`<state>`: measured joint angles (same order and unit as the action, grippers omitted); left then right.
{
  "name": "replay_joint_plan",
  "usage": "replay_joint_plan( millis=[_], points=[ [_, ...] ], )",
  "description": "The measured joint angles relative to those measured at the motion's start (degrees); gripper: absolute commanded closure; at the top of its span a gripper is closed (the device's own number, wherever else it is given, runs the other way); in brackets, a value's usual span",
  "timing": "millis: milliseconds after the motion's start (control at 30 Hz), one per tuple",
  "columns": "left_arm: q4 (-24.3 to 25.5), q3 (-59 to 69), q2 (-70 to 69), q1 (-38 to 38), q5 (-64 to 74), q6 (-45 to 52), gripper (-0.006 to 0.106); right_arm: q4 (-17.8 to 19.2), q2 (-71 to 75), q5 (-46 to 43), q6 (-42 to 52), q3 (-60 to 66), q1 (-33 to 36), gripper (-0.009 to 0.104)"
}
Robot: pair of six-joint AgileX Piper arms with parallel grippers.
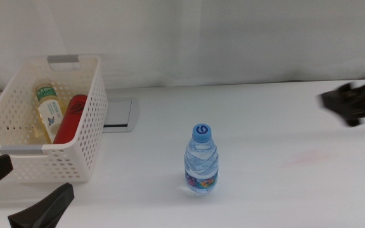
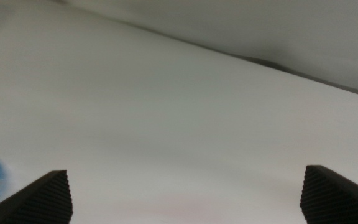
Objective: Use arms to grab the bottles and put them into the dustbin to the left of the table.
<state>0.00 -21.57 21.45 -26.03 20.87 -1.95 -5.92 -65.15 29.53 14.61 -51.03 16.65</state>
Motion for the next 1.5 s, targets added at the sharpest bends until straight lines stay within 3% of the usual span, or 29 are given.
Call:
replay_joint_plan(
  millis=[200,267,300,367,433,467,633,800,1033,1233,1500],
  points=[
    [0.0,0.0,0.0,0.0,-0.1,0.0,0.013,1.1,9.0,6.8,1.0,0.0,-5.4,-0.007],
    [0.0,0.0,0.0,0.0,-0.2,0.0,0.013,1.2,11.7,9.7,0.8,0.0,-5.4,0.001],
    [0.0,0.0,0.0,0.0,-0.2,0.0,0.013,2.0,13.2,11.0,-0.1,0.0,-5.4,0.011],
    [0.0,0.0,0.0,0.0,-0.2,0.0,0.013,4.5,15.8,12.9,-2.9,0.2,-5.4,0.043],
    [0.0,0.0,0.0,0.0,-0.2,0.1,0.013,6.8,18.9,14.1,-5.5,1.4,-5.4,0.091],
    [0.0,0.0,0.0,0.0,-0.2,0.1,0.013,7.5,20.4,14.5,-6.4,2.3,-5.4,0.097],
    [0.0,0.0,0.0,0.0,-0.3,0.1,0.013,6.2,30.3,10.5,-11.6,9.4,-5.4,0.098],
    [-0.8,0.4,0.0,0.0,-1.4,0.0,0.019,6.3,40.5,-1.1,-15.5,20.7,-5.4,0.098],
    [-9.6,4.3,2.5,0.0,-5.0,4.8,0.026,6.3,48.6,-8.9,-16.2,30.8,-5.4,0.098],
    [-15.4,9.9,4.8,0.0,-12.8,12.7,0.027,5.9,51.3,-11.8,-16.3,33.8,-5.4,0.098],
    [-16.2,12.3,10.3,-1.0,-19.8,14.8,0.027,5.9,51.3,-12.8,-16.3,34.3,-5.4,0.098]
  ],
)
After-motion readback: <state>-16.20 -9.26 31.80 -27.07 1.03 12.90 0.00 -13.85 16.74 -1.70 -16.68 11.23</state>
